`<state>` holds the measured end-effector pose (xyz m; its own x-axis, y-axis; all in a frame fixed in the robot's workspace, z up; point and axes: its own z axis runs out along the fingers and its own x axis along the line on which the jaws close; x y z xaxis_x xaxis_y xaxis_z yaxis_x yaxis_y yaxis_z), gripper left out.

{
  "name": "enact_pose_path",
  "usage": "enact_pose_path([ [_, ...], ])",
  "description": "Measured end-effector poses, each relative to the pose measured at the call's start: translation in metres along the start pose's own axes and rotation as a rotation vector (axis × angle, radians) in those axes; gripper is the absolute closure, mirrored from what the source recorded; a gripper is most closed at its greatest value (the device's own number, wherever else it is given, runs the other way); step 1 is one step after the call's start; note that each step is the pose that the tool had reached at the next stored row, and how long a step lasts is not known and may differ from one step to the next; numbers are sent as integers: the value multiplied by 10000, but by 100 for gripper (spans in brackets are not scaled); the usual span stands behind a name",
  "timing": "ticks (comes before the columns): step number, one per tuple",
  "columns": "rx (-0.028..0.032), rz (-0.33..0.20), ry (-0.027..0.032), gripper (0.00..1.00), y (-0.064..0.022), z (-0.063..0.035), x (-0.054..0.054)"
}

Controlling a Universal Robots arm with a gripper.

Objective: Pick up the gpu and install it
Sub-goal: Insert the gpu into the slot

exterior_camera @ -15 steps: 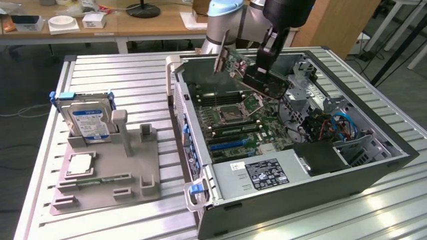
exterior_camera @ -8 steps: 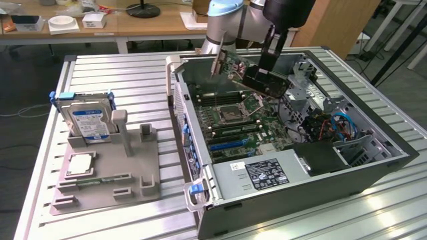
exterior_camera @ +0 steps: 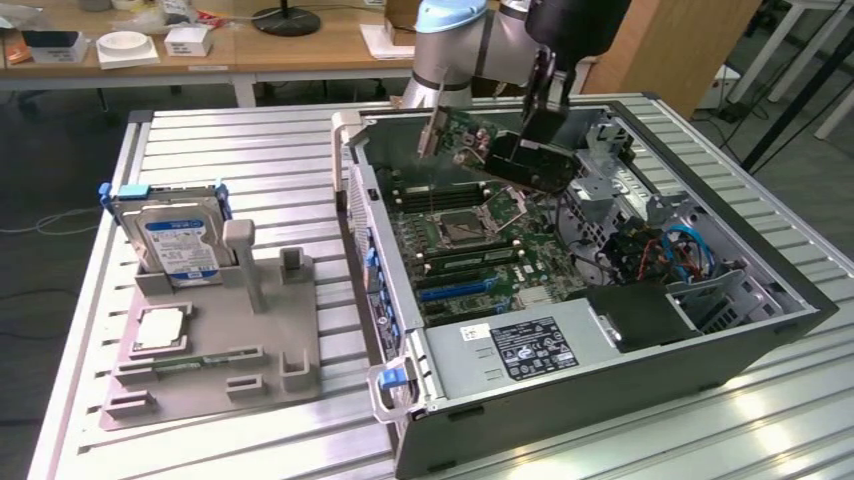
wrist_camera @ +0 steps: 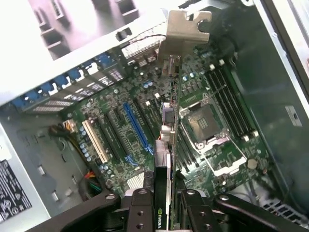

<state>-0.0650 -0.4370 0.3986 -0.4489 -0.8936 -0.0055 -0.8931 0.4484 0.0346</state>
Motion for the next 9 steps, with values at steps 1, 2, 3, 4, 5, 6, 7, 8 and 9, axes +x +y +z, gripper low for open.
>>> enact_pose_path([
  [1,-1,-180,6,74,0,1,0],
  [2,-2,-360,13,74,0,2,0],
  [3,-3,-539,19,74,0,3,0],
  [4,-4,-719,25,74,0,4,0],
  [5,-5,-899,32,74,0,5,0],
  [6,-6,-1078,38,74,0,6,0],
  [7,-7,-1269,44,74,0,8,0],
  [8,-8,-1449,51,74,0,8,0],
  [9,-9,-1628,57,74,0,10,0],
])
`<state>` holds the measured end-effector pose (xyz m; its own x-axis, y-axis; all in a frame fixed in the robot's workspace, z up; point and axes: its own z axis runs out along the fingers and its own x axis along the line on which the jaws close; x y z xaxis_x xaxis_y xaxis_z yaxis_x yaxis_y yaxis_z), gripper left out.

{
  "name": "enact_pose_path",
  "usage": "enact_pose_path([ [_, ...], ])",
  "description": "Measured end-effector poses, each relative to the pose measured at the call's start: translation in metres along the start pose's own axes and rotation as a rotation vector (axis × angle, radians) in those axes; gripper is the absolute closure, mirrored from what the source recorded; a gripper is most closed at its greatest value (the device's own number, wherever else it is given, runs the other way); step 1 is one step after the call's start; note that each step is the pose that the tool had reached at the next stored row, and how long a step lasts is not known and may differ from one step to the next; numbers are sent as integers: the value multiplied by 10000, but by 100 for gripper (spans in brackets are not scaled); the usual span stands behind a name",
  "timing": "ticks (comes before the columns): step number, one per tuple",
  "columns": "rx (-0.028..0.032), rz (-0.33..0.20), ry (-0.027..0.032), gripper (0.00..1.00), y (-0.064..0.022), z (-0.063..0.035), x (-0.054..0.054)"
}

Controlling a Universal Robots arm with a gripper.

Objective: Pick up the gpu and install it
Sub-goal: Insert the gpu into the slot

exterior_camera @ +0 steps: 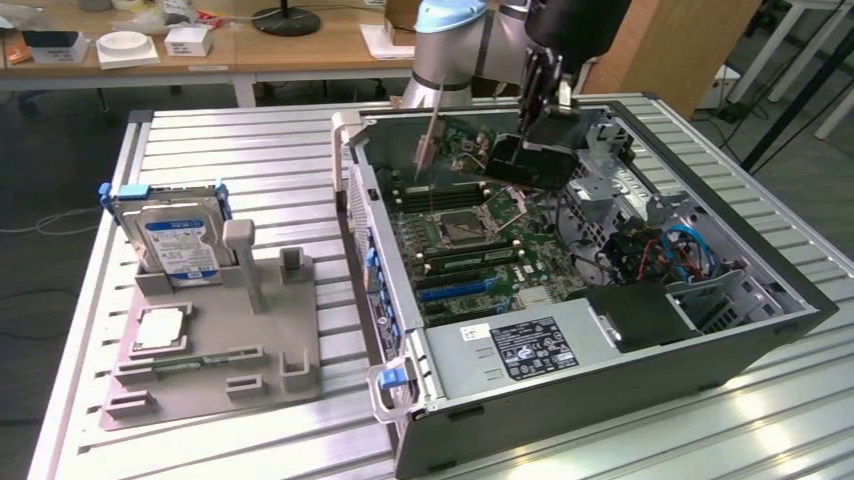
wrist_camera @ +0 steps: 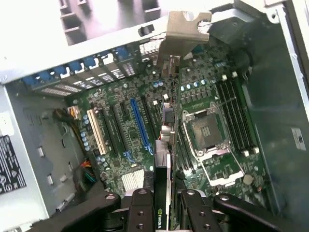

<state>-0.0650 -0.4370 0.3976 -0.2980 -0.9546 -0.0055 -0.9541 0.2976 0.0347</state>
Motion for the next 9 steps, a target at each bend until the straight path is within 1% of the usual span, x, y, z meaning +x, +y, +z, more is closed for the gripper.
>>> enact_pose_path([
  [9,-8,-1635,56,74,-1,12,0],
])
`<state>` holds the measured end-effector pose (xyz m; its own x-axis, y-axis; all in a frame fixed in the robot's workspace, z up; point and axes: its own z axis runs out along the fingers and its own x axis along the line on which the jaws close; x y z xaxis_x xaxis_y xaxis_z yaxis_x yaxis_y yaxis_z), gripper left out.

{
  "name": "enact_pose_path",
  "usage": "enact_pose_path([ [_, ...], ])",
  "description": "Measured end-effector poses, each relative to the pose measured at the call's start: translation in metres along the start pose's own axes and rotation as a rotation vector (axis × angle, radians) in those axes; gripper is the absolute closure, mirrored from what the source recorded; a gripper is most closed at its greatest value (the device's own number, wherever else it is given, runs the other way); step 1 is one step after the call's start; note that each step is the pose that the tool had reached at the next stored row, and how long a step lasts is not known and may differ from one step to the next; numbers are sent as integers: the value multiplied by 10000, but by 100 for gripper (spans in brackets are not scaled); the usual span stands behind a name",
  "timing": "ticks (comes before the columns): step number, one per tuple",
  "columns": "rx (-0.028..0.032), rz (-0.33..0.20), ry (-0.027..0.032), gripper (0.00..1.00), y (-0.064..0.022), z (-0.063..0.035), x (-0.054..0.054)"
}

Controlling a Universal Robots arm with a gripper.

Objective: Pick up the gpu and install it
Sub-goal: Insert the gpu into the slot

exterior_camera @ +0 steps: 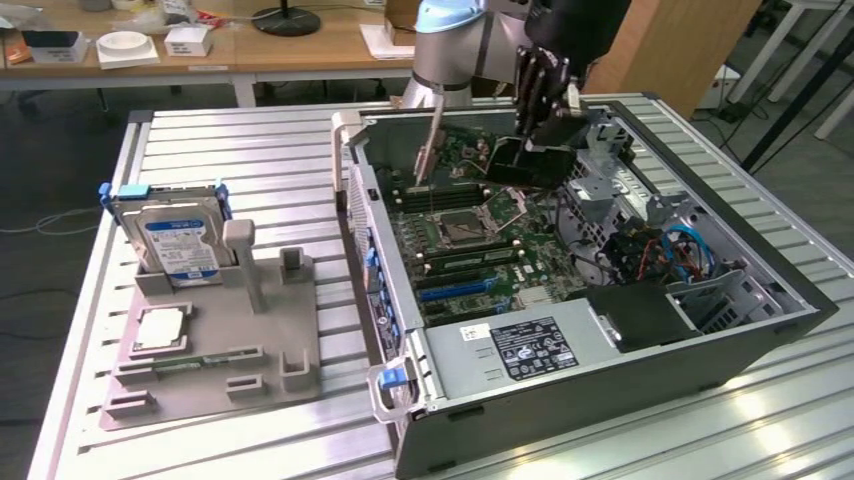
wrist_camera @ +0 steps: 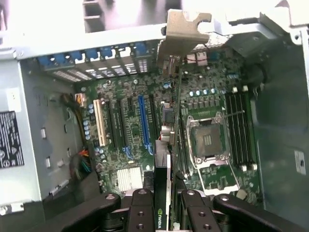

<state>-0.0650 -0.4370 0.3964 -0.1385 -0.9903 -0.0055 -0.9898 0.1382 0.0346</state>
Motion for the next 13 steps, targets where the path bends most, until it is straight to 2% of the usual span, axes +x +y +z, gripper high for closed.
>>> enact_pose_path([
  [3,10,-549,20,74,0,9,0],
  [9,130,-1627,41,74,-1,41,0],
  [12,221,-2073,50,74,-2,48,1],
  [13,224,-2106,43,74,-5,49,0],
])
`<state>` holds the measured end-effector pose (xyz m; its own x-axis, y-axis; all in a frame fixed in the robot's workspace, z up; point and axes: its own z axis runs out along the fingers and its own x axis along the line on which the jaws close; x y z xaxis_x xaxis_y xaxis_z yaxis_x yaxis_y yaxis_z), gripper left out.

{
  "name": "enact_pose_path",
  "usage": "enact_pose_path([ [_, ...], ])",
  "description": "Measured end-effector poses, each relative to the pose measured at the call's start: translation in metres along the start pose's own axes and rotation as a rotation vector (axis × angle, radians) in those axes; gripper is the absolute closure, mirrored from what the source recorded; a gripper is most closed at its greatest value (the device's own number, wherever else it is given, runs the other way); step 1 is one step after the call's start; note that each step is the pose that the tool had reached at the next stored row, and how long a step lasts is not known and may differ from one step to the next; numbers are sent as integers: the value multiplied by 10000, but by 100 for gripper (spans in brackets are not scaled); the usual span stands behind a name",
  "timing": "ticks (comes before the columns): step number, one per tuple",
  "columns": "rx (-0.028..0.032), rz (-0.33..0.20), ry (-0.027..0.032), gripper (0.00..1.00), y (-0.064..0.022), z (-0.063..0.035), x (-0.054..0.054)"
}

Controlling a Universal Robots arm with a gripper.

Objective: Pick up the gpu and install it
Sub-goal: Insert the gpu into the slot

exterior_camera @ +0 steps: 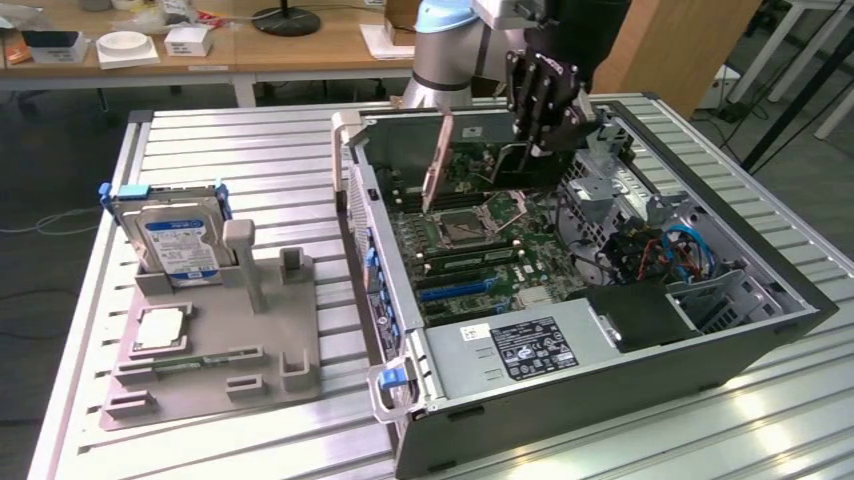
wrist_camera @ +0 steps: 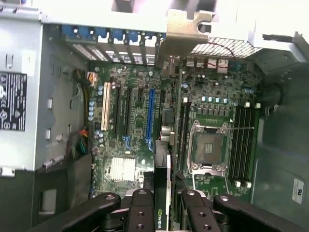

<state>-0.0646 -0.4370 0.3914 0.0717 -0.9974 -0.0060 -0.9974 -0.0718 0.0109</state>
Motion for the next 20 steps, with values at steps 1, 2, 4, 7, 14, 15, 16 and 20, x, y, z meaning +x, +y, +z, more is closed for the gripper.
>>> enact_pose_path([
  [1,0,0,0,74,0,0,0],
  [2,2,1,-1,74,0,1,0],
  [4,206,1,11,74,1,6,-1],
  [7,608,52,6,74,0,9,-1],
  [14,640,820,20,74,0,75,-1],
  [15,655,820,19,74,-1,88,-2],
  [16,660,820,21,74,-1,90,-2],
  [20,660,820,20,74,-1,97,-2],
])
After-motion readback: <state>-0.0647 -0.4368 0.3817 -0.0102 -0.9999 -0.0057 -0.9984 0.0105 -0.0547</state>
